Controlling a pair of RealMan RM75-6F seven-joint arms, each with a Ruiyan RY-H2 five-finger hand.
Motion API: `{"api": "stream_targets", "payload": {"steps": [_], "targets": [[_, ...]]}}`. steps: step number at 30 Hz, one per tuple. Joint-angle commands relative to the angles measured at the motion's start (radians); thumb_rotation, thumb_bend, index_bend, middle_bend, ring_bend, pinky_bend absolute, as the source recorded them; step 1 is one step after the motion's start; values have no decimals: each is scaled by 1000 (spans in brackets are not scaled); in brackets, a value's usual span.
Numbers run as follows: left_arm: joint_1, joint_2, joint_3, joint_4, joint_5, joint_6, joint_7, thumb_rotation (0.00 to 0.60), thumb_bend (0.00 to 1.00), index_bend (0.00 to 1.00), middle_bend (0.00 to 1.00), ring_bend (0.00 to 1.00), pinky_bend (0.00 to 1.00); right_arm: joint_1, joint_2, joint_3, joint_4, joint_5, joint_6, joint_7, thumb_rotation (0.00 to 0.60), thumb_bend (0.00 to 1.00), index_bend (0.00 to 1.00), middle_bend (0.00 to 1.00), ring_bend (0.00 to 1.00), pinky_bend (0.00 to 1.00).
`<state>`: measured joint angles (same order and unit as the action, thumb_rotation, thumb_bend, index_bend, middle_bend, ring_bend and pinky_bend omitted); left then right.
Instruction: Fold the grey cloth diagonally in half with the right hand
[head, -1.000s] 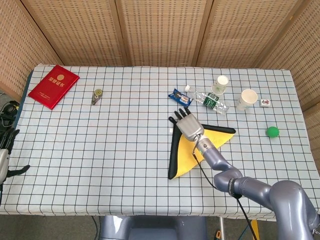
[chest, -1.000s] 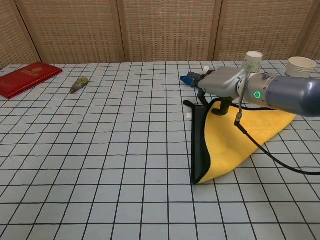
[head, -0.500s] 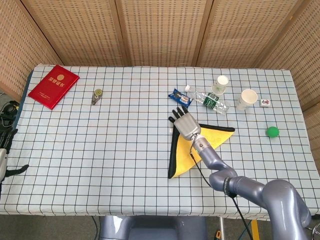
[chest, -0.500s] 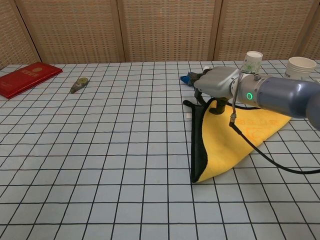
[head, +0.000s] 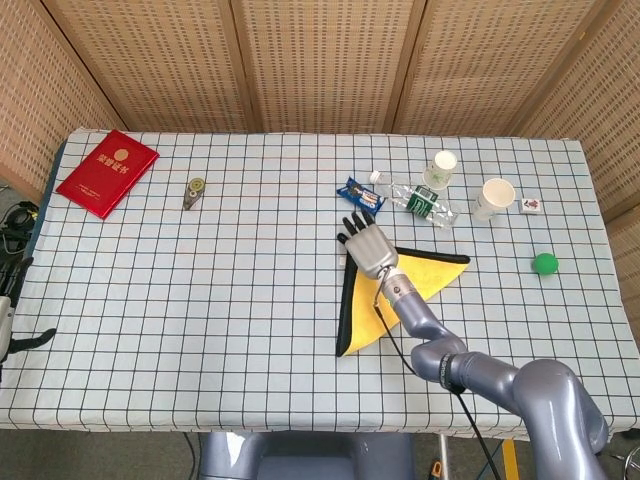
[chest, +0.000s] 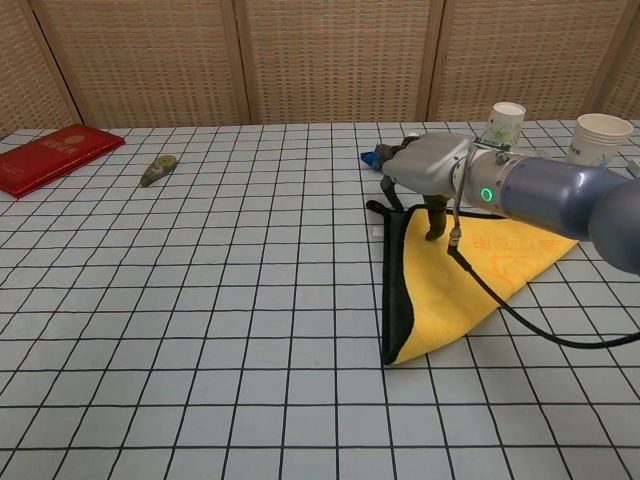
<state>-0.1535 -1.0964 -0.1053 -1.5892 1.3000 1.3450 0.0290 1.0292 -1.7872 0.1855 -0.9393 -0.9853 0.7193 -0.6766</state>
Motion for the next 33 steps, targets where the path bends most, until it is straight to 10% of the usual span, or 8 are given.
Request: {"api": "stream_targets", "payload": {"steps": [1,8,18,33], "targets": [[0,1,0,0,0,1,-2,600,0,0,0,0,0,2,-15,6,15,-9,34,-5,600,151,262,91,0,0],[1,3,1,-4,5,4,-7,600,0,0,0,0,0,-5,11,21,-29,-42,97,10,600,140,261,90,0,0],[6,8,6,-18,27,20,-11,600,0,0,0,0,0,-104,242,31,-368,-120,251,77,600,48,261,85,0,0],[12,6,23,-32,73,44,-4,600,0,0,0,0,0,-451,619,-129,-722,-325,538,385,600,0,113,0,0,0]]}}
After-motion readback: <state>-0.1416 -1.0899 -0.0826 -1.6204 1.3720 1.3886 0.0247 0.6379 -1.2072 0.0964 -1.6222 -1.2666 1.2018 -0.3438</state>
